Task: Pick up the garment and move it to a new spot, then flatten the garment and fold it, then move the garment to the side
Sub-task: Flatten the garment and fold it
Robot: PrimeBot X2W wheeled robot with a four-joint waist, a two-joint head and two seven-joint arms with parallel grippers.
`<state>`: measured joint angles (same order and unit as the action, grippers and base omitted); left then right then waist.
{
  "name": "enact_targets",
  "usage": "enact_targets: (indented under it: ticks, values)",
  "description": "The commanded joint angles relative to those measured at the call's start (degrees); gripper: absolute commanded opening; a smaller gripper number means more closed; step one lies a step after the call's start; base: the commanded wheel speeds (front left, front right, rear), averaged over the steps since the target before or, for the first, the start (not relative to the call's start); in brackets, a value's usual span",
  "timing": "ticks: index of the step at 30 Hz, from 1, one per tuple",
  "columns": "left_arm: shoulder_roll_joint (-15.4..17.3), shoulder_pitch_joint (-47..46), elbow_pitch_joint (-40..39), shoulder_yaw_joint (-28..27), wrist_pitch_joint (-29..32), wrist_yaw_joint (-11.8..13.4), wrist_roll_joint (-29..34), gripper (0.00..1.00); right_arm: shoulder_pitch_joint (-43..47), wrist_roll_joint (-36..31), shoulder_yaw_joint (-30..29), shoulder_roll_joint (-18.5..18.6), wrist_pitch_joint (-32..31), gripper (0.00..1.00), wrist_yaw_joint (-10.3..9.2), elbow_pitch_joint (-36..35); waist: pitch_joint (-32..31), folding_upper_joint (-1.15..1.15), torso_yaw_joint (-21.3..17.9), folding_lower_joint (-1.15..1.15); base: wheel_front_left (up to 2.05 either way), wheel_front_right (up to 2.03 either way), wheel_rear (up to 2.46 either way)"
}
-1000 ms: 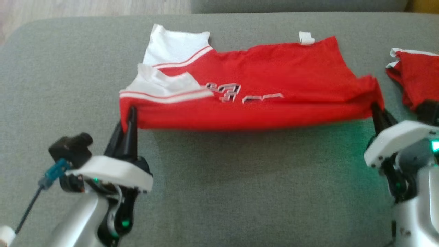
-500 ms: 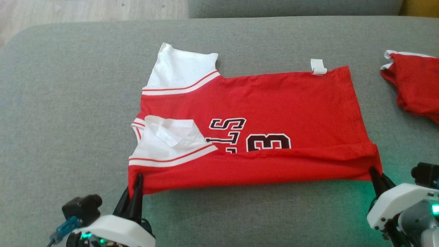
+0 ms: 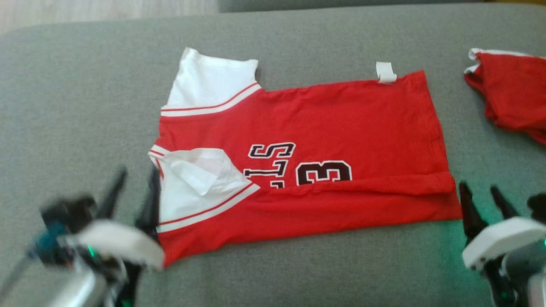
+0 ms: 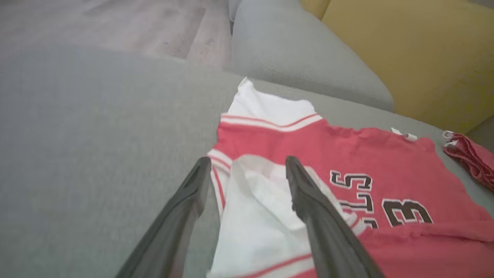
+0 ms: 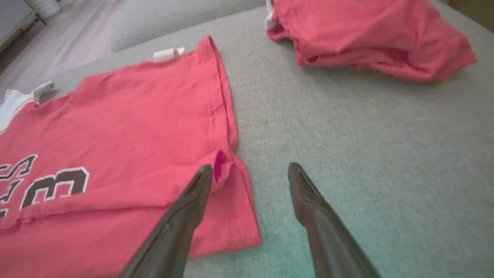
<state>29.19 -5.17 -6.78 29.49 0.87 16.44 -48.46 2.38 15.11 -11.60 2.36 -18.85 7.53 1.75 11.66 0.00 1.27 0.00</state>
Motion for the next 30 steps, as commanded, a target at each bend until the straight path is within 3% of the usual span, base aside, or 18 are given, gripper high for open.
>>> enact_targets:
  ticks: [1,8,14,20,30]
  values:
    - [3.86,-7.60,-3.05,-3.54,1.80,-0.28,1.61,1.00,-4.36,-0.75,1.27,0.52,1.22,1.00,-0.04,-3.53,1.65,0.00,-0.91,0.00,0.00,0.00,0.00]
    - [9.83,-22.75,-2.95,-5.37,10.25,-2.31,3.81,1.00,-11.77,-1.90,4.39,0.52,1.19,1.00,-0.04,-7.36,6.63,0.00,-3.82,0.00,0.00,0.00,0.00]
    - [14.00,-37.22,3.05,-3.99,21.07,-6.94,4.66,1.00,-19.93,-2.66,9.20,0.52,0.82,1.00,-0.04,-8.94,13.10,0.00,-7.60,0.00,0.00,0.00,0.00]
    - [14.54,-45.37,11.46,-1.50,27.79,-9.77,5.70,1.00,-24.93,-2.49,12.20,0.52,1.32,1.00,-0.04,-9.48,19.15,0.00,-10.30,0.00,0.00,0.00,0.00]
    - [13.72,-48.25,19.63,-0.86,29.38,-11.27,4.86,1.00,-28.51,-2.15,14.36,0.52,3.22,1.00,-0.04,-7.14,23.07,0.00,-12.29,0.00,0.00,0.00,0.00]
